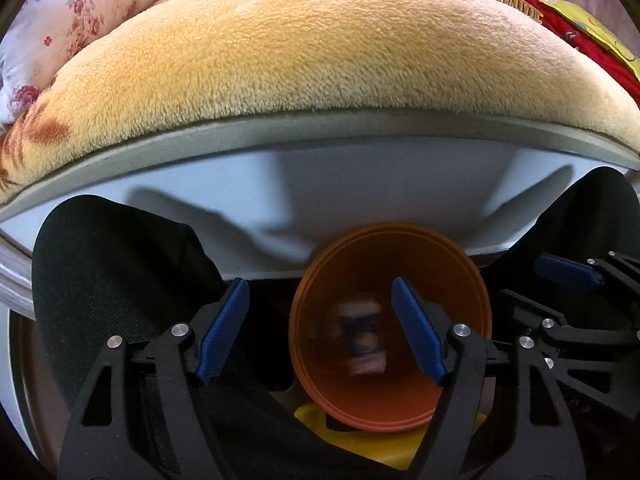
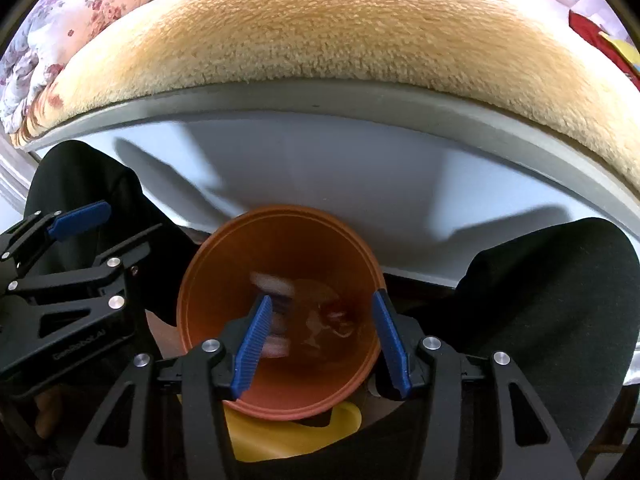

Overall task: Collect trash
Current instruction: 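Raise both open tools back over the bed items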

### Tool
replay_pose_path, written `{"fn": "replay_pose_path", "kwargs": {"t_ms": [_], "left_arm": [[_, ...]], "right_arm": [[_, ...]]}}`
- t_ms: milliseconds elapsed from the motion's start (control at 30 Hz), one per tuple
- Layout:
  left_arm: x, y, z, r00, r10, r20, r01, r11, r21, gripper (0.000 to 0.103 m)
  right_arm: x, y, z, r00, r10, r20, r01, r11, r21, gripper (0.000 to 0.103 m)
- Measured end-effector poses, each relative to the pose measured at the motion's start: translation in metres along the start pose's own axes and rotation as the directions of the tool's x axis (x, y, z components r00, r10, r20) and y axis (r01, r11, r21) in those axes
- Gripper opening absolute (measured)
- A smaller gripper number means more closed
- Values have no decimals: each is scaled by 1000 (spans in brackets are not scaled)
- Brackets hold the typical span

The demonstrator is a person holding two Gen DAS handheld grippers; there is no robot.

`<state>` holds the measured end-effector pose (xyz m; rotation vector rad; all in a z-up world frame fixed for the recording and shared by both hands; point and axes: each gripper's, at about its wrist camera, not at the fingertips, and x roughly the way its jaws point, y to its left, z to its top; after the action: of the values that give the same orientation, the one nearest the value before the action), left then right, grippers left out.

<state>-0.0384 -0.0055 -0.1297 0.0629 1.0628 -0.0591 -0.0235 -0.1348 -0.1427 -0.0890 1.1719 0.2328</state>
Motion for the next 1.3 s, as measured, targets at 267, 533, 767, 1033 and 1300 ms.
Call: {"fn": "replay_pose_path", "kwargs": {"t_ms": [267,533,767,1033,1300], "left_arm": [[1,-2,1,1000,8,11,-8,1000,-1,72],[-41,-3,11,987,61,149,-67,997,37,72],[-80,-5,46,956,61,288,-86,993,75,85],[-68,-4,99,958,19,288,-25,1000,18,85],[-61,-6,114,960,4,281,0,1000,-15,85]], "right_arm": [[-4,-3,-6,1000,-1,24,0,1000,19,53],[-50,-10,-3,993,38,113,-37,999,-5,56],[-113,-56,44,959,-24,282,28,1000,-13,67],[-106,-104,132,952,-21,306,8,999,42,69],[-54,-97,198,965,-31,260,48,997,-60,78]]}}
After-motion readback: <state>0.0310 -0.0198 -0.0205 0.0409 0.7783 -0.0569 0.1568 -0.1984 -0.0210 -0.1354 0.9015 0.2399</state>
